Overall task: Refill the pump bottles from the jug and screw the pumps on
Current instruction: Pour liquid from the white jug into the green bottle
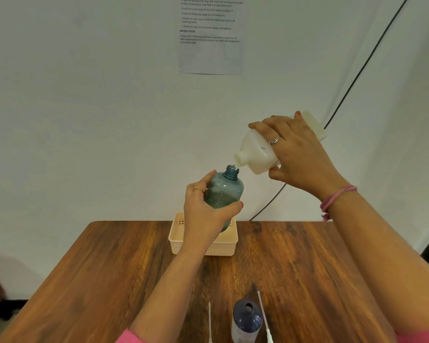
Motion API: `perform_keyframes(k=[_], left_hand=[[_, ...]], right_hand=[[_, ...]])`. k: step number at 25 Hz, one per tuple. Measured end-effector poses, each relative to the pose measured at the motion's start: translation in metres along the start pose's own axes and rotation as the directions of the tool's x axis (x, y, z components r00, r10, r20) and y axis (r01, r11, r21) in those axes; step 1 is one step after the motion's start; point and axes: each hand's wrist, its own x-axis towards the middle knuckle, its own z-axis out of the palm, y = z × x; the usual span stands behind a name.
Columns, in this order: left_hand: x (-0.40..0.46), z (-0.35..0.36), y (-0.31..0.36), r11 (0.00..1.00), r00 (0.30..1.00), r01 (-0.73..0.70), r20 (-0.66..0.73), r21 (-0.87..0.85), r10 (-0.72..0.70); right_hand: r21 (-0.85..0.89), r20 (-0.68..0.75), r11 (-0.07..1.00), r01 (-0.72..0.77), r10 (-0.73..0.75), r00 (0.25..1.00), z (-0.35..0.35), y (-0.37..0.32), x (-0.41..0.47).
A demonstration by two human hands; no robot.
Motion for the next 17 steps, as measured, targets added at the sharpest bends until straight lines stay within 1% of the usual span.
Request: perform_keyframes(k=[17], left_hand=[[-0.0004, 0.0012, -0.0012, 1.000, 1.000, 0.015, 0.004, -0.020, -0.015]], right_hand=[[-0.011, -0.017, 1.000, 0.007, -0.008, 1.000, -0.0016, -0.0009, -0.0028]])
